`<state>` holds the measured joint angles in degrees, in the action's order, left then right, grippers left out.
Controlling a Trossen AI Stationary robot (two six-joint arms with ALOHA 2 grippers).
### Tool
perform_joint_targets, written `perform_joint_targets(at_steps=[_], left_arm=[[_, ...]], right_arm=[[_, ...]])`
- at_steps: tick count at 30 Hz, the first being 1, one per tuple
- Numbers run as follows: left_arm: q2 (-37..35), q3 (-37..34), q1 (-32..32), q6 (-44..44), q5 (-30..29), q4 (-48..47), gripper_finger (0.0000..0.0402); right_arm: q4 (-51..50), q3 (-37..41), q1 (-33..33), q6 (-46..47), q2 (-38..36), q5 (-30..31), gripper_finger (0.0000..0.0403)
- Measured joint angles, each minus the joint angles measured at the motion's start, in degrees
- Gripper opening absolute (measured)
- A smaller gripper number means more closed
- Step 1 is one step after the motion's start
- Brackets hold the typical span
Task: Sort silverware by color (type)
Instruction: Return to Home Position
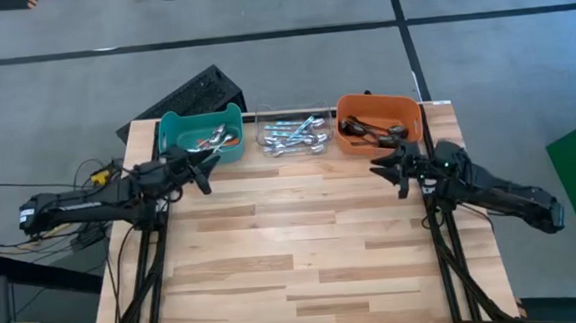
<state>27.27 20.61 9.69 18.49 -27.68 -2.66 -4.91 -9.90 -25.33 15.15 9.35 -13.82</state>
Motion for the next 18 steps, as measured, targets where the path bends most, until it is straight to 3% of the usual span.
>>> perform_joint_targets(at_steps=[18], left_arm=[[-0.04,-10.93,0.00,4.78,-1.55,4.13,0.0151]], right_arm=[[0.68,5.96,0.45,5.03,-4.62,0.24,0.0150]])
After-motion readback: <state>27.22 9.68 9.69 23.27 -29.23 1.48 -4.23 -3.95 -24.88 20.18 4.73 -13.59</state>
